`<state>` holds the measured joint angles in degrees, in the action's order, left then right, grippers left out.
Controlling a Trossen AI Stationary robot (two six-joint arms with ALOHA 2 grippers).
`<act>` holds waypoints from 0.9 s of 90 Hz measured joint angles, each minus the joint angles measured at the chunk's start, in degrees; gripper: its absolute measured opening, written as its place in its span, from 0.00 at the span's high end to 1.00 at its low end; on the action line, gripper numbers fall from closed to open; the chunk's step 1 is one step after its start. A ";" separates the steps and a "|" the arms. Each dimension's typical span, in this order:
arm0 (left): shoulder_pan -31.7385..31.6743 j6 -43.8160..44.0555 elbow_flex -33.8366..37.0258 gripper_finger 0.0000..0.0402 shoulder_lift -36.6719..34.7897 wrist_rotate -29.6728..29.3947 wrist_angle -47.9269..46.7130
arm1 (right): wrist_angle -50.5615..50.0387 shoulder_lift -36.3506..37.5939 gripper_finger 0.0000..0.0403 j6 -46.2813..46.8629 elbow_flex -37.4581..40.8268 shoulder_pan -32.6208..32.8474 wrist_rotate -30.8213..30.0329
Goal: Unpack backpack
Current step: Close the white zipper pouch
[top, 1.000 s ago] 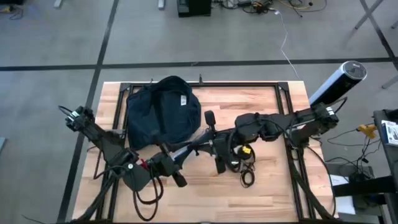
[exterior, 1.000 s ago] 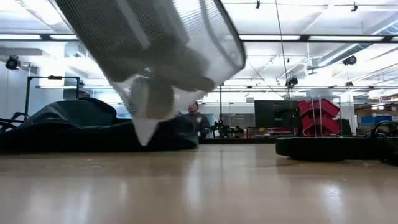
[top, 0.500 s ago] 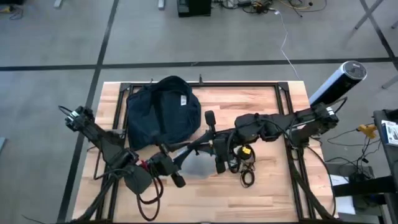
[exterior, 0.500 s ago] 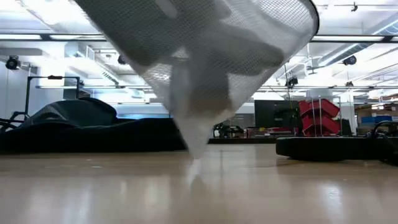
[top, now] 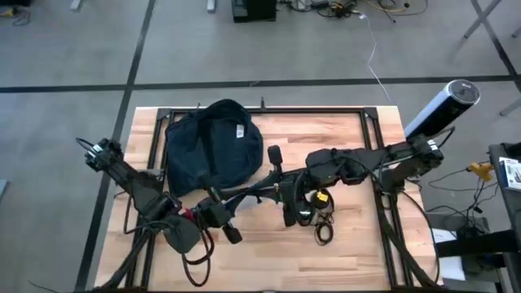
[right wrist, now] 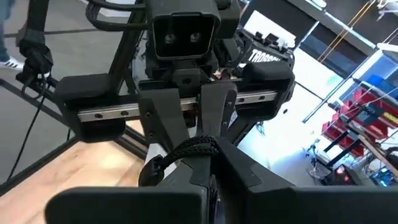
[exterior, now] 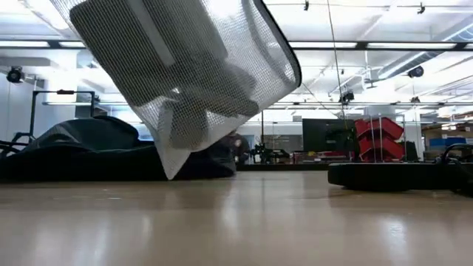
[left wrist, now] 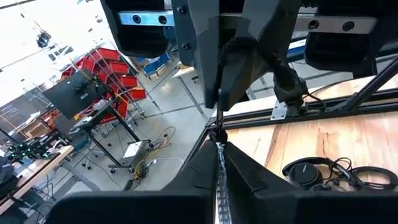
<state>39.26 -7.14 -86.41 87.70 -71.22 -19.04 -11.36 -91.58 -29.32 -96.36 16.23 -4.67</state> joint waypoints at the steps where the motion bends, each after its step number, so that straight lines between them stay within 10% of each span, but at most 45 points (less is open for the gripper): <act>1: 0.07 0.03 0.01 1.00 -0.04 0.00 -0.14 | -0.17 0.01 1.00 0.00 0.00 0.00 0.00; 81: 4.83 6.13 0.04 1.00 -2.81 -0.34 -6.05 | -6.20 1.76 1.00 6.55 6.24 -1.97 0.38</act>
<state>44.09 -1.01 -86.37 84.89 -71.56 -25.09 -17.55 -89.82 -22.77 -90.11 14.25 -4.29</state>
